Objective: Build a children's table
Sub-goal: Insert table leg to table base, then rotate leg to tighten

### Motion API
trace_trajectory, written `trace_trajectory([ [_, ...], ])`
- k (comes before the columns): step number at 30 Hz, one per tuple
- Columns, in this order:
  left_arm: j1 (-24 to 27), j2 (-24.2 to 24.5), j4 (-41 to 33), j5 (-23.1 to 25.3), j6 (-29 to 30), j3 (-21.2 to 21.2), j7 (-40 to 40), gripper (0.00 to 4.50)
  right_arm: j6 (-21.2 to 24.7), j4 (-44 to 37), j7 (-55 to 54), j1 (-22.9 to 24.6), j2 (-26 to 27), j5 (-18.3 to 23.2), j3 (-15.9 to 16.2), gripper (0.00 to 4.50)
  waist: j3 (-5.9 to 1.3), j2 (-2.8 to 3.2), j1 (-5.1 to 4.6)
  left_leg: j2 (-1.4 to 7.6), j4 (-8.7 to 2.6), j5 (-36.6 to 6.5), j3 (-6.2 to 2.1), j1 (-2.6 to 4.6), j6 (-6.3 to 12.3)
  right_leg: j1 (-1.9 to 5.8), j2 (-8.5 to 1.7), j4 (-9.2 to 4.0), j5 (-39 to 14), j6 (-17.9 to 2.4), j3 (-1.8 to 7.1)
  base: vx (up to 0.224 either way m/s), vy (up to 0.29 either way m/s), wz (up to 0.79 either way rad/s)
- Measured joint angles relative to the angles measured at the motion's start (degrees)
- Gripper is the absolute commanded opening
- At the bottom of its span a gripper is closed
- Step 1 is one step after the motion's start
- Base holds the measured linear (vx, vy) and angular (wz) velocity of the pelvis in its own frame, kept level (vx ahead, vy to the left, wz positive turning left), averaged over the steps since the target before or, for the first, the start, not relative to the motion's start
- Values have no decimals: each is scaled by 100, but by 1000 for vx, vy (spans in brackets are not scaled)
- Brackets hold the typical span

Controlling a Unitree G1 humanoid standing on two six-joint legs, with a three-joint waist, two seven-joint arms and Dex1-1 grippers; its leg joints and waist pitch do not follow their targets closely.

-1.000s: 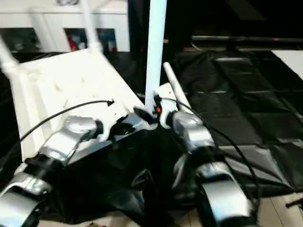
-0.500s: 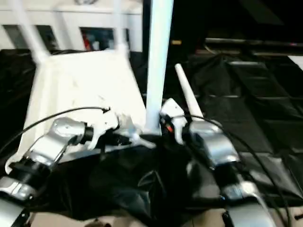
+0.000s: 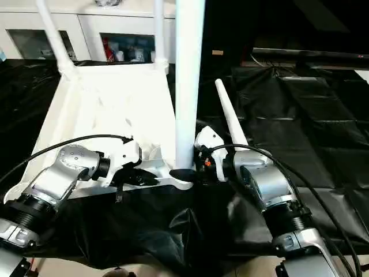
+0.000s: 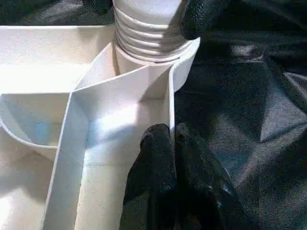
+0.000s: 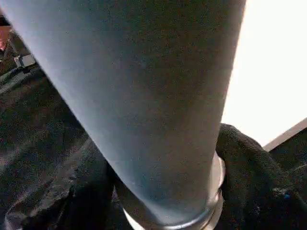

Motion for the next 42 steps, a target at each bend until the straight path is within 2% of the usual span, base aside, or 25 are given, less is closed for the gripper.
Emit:
trace_trajectory([
  [7, 8, -39, 17, 1, 64, 6, 107, 0, 1, -10, -125, 90, 82, 15, -51, 266, -2, -3, 4, 0, 5, 0, -1, 3, 0, 5, 0, 4, 0, 0, 0, 0, 0, 0],
  [12, -118, -448, 335, 62, 398, 196, 849, 0, -23, 525, -1176, 52, 632, 46, -532, 266, -4, -7, -68, 2, 37, 3, -2, 40, -2, 33, -1, 20, -6, 20, 6, 0, 0, 0],
  [16, -441, -927, 820, 202, 721, 335, 1693, 0, -84, 1238, -2525, -308, 1236, 26, -993, 265, -3, -8, -235, 0, 50, 7, -3, 66, -8, 50, -2, 16, -5, 19, 3, 0, 0, 0],
  [22, -740, -1456, 1209, 339, 1039, 476, 2680, 0, -176, 2067, -3922, -865, 1805, 39, -1557, 265, -8, -5, -355, -2, 52, 6, -3, 64, -6, 62, -3, -10, -5, 20, 2, 0, 0, 0],
  [28, -757, -1512, 1212, 434, 1026, 501, 2843, 0, -454, 2398, -4181, -1038, 1917, -25, -1581, 265, -13, -14, -359, -1, 30, 2, -3, 72, -3, 59, -1, -5, -3, 19, 1, 0, 0, 0],
  [30, -757, -1507, 1231, 434, 984, 500, 2837, 0, -497, 2427, -4179, -1043, 1920, -25, -1581, 321, -14, -14, -357, 0, 25, 2, -3, 75, -3, 59, 0, -4, -3, 18, 1, 0, 0, 0],
  [37, -742, -1348, 1233, 441, 814, 460, 2583, 0, -547, 2638, -3844, -1189, 1940, -62, -1591, 376, -13, -13, -409, 0, 24, 2, -2, 70, -4, 50, 0, -4, 1, 15, 1, 0, 0, 0],
  [39, -691, -1260, 1163, 432, 727, 452, 2417, 0, -523, 2559, -3547, -1173, 1818, -98, -1448, 376, -11, -11, -407, 0, 18, 2, -3, 63, -4, 42, 0, -4, 2, 15, 1, 0, 0, 0],
  [42, -596, -1117, 1020, 413, 587, 429, 2089, 0, -480, 2279, -2949, -1024, 1568, -133, -1210, 376, -11, -10, -336, 1, 2, 2, -2, 49, -4, 28, 1, -3, 12, -1, -1, 0, 0, 0],
])
